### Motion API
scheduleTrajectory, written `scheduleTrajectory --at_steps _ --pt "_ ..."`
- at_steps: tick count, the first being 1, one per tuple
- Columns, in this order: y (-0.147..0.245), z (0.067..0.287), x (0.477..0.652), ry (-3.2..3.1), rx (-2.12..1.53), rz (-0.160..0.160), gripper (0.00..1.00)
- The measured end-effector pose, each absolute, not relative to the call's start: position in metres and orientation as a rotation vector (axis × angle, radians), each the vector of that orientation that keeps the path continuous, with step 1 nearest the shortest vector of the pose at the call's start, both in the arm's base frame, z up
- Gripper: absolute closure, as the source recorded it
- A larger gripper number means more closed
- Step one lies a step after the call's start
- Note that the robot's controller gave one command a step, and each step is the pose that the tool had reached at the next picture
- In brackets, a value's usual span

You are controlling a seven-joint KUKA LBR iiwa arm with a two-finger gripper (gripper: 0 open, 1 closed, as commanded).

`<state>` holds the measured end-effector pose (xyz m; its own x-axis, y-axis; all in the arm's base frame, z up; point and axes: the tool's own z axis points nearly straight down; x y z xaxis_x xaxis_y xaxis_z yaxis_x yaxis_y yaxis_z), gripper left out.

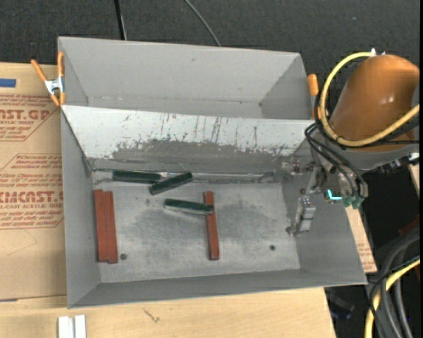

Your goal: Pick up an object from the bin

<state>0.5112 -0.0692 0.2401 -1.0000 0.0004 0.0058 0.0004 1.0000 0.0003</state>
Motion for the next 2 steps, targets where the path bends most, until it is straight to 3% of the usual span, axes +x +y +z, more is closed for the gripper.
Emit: scheduleTrajectory --at_steps 1,2 --pt "-0.069 0.244 0.513 -3.143 0.001 0.001 0.00" --pt "-0.029 0.203 0.516 -3.152 -0.006 0.003 0.00"
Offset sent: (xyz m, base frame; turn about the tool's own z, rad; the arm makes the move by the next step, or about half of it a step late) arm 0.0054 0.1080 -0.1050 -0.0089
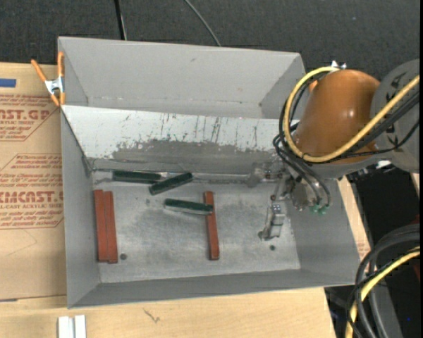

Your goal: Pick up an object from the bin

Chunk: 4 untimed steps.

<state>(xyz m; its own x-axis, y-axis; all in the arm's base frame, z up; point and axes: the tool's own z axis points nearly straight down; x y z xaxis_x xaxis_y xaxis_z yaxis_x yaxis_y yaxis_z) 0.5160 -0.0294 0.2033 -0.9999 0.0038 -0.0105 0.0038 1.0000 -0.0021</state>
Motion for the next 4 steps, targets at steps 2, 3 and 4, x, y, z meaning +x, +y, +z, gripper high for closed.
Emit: scheduleTrajectory --at_steps 2,3,4 --pt "0.047 0.127 0.551 3.122 -0.265 0.000 0.00" --pt "0.046 0.078 0.546 3.128 -0.275 0.002 1.00" --pt "0.046 0.078 0.546 3.128 -0.275 0.002 1.00"
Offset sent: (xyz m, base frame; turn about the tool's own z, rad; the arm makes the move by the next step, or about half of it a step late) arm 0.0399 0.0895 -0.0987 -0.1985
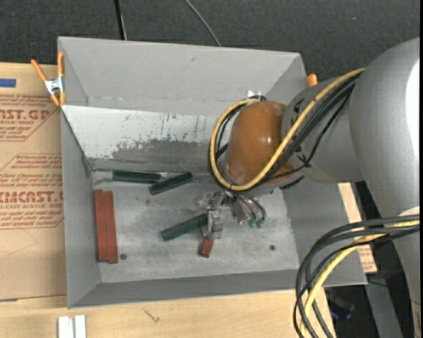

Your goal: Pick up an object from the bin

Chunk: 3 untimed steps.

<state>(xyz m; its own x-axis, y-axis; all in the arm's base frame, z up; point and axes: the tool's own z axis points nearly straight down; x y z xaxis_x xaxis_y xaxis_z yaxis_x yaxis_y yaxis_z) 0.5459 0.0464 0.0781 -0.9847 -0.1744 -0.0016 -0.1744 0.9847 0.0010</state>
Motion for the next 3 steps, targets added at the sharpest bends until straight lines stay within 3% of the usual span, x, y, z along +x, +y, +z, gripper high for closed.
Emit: scheduleTrajectory --at_steps 1,2,3 --pt "0.053 0.075 0.568 3.129 -0.333 0.003 1.00" --pt "-0.001 0.276 0.551 3.129 -0.237 0.000 1.00" --pt "-0.003 0.276 0.551 3.128 -0.234 0.000 1.00"
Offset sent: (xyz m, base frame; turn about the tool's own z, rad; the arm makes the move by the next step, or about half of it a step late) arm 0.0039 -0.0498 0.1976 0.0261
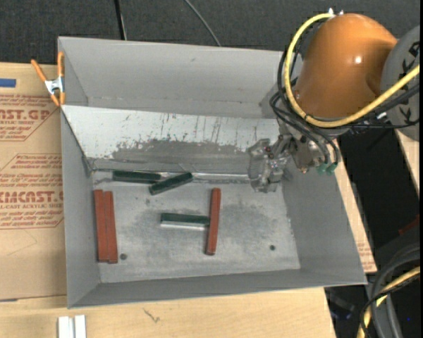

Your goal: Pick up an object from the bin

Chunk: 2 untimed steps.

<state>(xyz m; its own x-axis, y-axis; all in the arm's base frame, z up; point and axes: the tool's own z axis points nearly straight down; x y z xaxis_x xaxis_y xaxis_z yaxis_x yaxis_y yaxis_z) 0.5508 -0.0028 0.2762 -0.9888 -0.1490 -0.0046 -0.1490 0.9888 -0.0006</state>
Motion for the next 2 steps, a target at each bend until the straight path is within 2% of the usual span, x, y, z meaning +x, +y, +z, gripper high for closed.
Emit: scheduleTrajectory --at_steps 1,2 --pt "-0.0144 0.1795 0.5762 3.140 0.099 0.002 0.00" --pt "-0.0143 0.1812 0.5759 3.139 0.098 0.001 0.00"
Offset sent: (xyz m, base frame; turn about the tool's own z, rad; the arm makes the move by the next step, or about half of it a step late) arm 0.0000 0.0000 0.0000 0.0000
